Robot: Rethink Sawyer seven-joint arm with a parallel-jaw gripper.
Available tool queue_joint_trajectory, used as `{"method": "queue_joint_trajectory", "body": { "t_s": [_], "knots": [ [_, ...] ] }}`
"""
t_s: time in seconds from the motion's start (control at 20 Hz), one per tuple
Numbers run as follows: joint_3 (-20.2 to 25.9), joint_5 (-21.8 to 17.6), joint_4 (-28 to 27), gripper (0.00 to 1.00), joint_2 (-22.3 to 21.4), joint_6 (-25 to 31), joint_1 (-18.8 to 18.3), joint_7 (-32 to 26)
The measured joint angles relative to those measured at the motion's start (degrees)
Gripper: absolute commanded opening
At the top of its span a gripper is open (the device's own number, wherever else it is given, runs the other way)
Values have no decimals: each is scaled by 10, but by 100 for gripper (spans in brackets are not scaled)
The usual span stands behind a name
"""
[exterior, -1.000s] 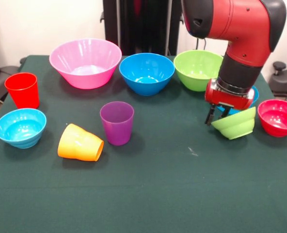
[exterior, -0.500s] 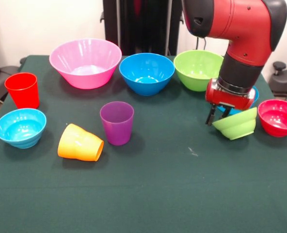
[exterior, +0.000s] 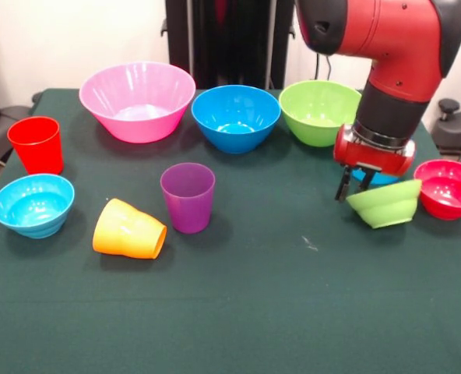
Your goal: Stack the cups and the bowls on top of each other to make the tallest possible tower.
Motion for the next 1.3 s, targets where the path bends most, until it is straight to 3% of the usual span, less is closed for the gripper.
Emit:
{"method": "queue_joint_trajectory", "body": {
  "t_s": [0.65, 1.3],
  "knots": [
    [4, 14, -9, 0, -104, 149, -19, 0],
    [10, 17, -18, 0, -129, 160, -37, 0]
  ]
}}
